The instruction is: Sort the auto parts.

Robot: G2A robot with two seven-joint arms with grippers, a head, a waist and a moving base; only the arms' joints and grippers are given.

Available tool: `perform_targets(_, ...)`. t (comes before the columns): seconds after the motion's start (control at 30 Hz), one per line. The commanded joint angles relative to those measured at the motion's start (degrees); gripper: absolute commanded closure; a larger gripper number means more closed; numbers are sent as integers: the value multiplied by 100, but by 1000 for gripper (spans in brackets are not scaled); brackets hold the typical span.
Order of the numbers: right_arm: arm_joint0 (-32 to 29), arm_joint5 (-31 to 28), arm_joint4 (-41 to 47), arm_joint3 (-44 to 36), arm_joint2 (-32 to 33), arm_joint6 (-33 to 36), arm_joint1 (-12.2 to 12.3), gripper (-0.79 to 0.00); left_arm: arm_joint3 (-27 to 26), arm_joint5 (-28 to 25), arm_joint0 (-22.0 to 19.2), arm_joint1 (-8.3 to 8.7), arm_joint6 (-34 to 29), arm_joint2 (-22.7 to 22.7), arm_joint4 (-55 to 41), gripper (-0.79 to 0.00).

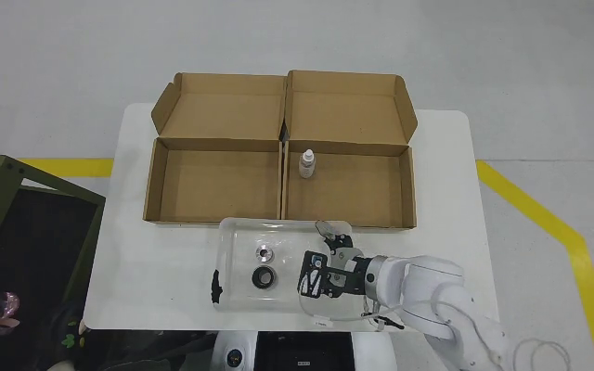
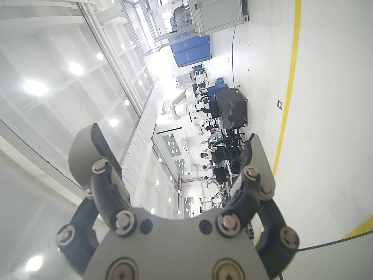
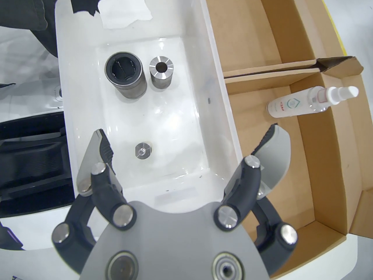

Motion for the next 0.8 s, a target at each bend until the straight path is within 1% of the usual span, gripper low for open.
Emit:
perform_targets(0.0, 10, -30, -80, 36, -69, 81, 6, -785, 0, 0, 0, 0, 0, 0, 0, -785)
perform_targets(0.2, 157, -79, -249, 169, -388, 486, 1, -785, 0, 0, 0, 0, 0, 0, 0, -785)
perform_targets(0.77, 614, 89, -144, 651, -980, 1131, -56, -785, 0, 0, 0, 0, 0, 0, 0, -785)
